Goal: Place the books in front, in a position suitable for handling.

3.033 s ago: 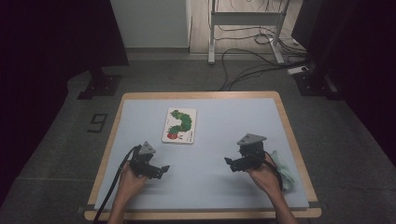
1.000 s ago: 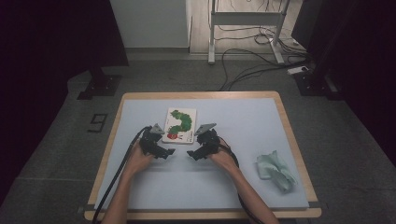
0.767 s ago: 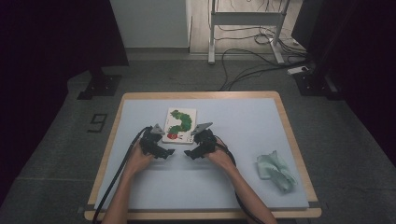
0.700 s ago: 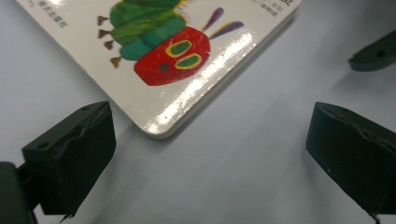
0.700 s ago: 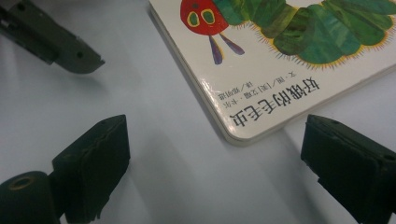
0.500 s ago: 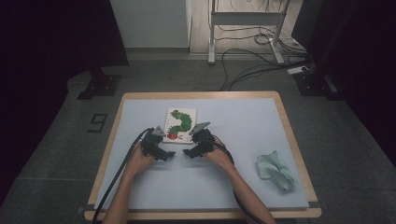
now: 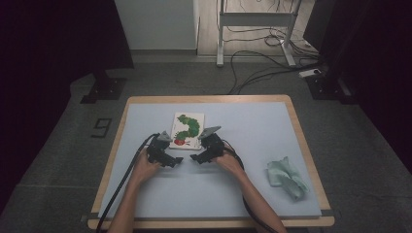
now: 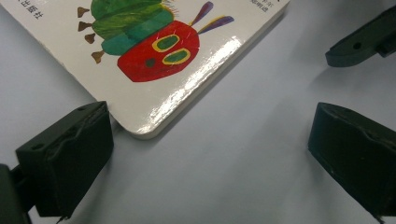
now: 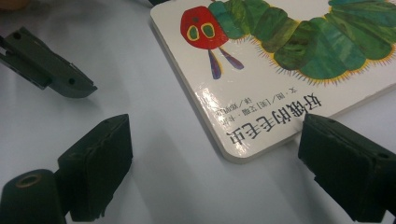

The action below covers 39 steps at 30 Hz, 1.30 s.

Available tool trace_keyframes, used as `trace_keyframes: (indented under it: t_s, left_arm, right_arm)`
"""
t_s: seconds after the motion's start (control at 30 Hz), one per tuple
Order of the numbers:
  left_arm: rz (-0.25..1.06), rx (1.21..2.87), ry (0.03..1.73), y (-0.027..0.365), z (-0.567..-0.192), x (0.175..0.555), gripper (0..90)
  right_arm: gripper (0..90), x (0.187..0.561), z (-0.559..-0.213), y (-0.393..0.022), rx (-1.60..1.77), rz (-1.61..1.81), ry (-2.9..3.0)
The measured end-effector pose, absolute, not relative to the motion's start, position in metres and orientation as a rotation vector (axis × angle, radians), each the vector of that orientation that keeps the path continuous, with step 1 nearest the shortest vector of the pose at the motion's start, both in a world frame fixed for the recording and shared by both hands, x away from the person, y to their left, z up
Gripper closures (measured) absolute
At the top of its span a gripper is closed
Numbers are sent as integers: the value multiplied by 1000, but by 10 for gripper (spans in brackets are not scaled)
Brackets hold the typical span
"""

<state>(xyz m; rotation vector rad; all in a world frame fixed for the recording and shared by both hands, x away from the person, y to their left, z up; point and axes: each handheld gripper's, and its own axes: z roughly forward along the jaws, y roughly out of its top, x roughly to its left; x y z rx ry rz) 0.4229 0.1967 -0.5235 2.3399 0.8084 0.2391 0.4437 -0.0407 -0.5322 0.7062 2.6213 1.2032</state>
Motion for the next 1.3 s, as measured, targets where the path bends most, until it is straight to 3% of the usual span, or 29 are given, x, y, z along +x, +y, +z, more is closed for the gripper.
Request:
trace_keyframes:
  t_s: [0.77, 1.3]
  left_arm:
    - [134, 2343, 765, 186, -521, 383, 0]
    - [122, 2332, 742, 181, -522, 345, 0]
  right_arm:
    - [95, 417, -530, -57, 676, 1198, 2650]
    - [108, 375, -529, -62, 616, 1157, 2643]
